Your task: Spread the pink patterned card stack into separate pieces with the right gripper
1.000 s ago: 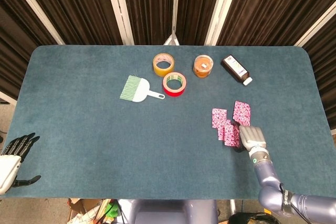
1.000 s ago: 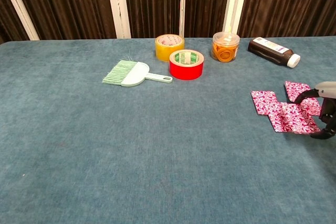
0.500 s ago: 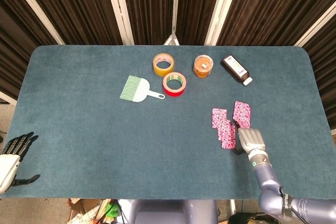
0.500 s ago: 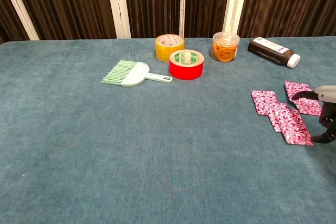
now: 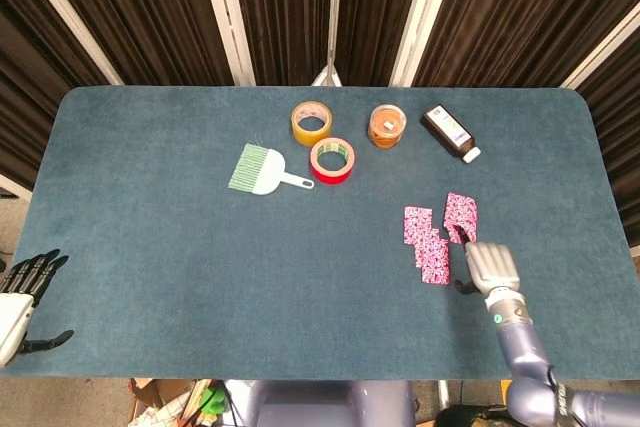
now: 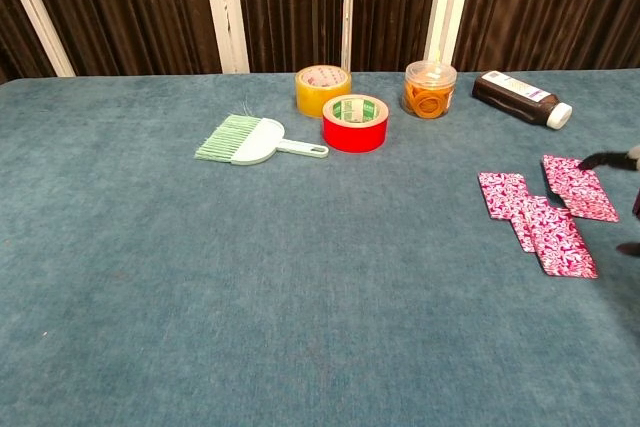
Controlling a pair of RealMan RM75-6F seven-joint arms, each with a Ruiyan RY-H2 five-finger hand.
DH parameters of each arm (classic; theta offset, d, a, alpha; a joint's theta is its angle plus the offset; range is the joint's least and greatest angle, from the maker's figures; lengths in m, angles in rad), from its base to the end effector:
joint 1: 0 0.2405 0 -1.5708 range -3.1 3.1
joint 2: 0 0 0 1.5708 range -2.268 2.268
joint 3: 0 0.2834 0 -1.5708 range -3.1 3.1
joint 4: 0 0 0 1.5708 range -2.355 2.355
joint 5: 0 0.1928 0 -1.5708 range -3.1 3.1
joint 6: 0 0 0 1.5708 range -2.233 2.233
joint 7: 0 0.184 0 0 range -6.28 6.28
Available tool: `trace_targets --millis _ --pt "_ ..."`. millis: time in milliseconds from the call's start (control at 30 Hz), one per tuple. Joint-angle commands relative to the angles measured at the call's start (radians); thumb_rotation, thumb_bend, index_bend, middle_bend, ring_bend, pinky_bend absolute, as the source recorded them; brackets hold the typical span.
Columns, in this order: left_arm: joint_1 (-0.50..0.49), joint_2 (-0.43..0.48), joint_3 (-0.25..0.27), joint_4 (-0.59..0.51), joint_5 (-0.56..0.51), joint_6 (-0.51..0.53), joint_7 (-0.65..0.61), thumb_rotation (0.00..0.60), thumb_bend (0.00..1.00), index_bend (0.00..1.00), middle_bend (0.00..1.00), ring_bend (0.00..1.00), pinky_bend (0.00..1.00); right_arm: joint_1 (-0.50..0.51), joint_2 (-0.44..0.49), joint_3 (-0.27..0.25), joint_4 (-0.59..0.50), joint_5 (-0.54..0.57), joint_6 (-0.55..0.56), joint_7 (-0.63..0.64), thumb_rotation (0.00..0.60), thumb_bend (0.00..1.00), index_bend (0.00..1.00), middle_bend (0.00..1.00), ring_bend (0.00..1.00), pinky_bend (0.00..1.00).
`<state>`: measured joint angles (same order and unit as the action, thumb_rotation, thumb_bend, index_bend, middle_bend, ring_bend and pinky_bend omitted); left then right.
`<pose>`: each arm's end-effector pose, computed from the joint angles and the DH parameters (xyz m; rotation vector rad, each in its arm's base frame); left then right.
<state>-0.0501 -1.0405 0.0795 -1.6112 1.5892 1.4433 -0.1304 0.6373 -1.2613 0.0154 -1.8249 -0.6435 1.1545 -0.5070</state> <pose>-0.3415 0.1821 0.1796 -1.4979 -1.0670 -0.8380 -0.2737 -0.3339 0.0690 1.5440 -1.2173 0.4945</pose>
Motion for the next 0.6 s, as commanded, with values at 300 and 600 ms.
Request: trace_targets --millis 300,600 --pt "0.018 -0.024 -0.013 0.024 0.008 0.05 0.006 0.6 0.04 0.0 0.0 0.0 0.0 -0.343 0.214 -0.182 -0.015 -0.692 0.38 0.342 0.6 0.31 0.0 0.04 0.01 0.13" --pt "0.032 -0.055 -0.024 0.05 0.012 0.084 0.056 0.6 0.04 0.0 0.0 0.0 0.0 -0.547 0.123 -0.232 0.249 -0.911 0.612 0.405 0.6 0.31 0.0 0.0 0.0 0.0"
